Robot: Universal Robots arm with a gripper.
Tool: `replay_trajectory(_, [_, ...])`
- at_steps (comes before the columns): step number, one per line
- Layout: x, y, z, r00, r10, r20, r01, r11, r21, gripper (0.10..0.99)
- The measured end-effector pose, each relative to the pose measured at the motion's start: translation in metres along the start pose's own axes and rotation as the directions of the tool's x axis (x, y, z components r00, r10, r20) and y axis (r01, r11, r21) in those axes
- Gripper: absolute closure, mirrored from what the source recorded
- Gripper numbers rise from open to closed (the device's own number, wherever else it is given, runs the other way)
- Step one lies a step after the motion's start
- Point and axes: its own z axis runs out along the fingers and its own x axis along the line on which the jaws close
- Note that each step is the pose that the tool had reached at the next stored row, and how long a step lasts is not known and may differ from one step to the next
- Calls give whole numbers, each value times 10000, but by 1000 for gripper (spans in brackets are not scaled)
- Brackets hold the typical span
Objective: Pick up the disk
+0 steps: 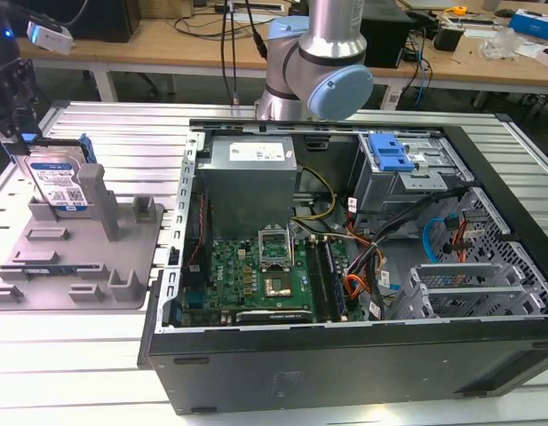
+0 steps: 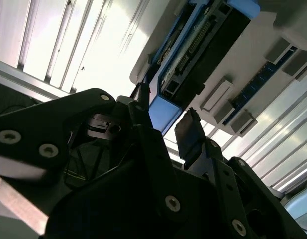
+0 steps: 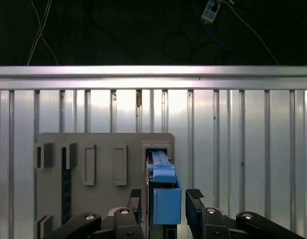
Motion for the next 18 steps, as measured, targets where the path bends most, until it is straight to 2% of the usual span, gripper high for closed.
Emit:
replay_trajectory(11, [12,-4,51,10000,0,-1,0,10000,-2,604])
replay_trajectory(18, [13,-7,115,10000,0,-1,0,10000,-1,604])
